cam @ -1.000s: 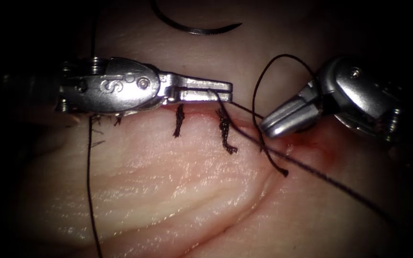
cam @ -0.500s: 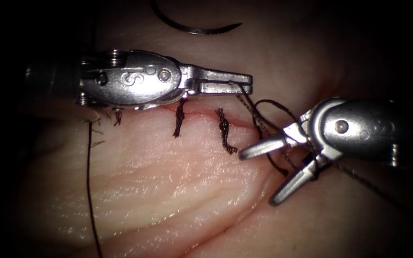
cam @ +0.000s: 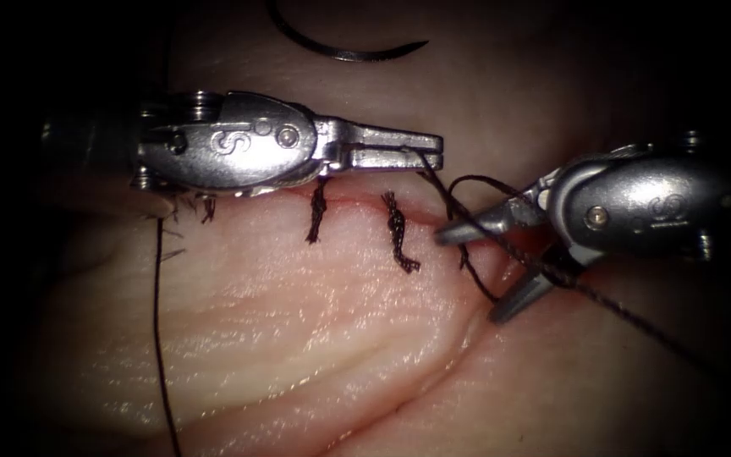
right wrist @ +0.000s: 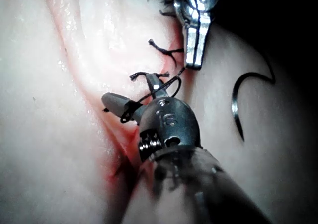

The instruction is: Wound Closure

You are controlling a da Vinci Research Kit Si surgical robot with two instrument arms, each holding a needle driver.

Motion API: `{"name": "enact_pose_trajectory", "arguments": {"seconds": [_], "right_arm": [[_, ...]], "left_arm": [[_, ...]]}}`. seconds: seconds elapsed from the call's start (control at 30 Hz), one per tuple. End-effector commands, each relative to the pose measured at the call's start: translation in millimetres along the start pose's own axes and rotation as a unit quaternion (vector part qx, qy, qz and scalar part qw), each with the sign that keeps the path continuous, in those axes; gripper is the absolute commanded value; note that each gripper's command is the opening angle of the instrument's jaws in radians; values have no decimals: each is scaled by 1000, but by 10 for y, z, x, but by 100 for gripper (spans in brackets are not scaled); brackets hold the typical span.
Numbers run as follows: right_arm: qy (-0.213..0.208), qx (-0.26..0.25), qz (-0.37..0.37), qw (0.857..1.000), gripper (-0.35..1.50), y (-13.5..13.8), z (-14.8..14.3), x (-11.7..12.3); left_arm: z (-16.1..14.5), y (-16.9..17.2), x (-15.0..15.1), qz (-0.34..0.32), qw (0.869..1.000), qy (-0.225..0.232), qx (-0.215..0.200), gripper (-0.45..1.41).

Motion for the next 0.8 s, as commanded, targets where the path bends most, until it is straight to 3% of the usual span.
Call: {"name": "enact_pose_trajectory", "arguments": {"seconds": [0.03,0.7,0.8], "right_arm": [[-4,2,-1,1000,113,3,7,-6],[5,21,-11,1000,104,-20,8,2],[5,22,-11,1000,84,-22,7,0]], "left_arm": [[6,-2,-3,1,1000,1,0,-45],[1,1,-5,3,1000,2,-2,-45],[0,2,-5,3,1000,2,-2,-45]]}}
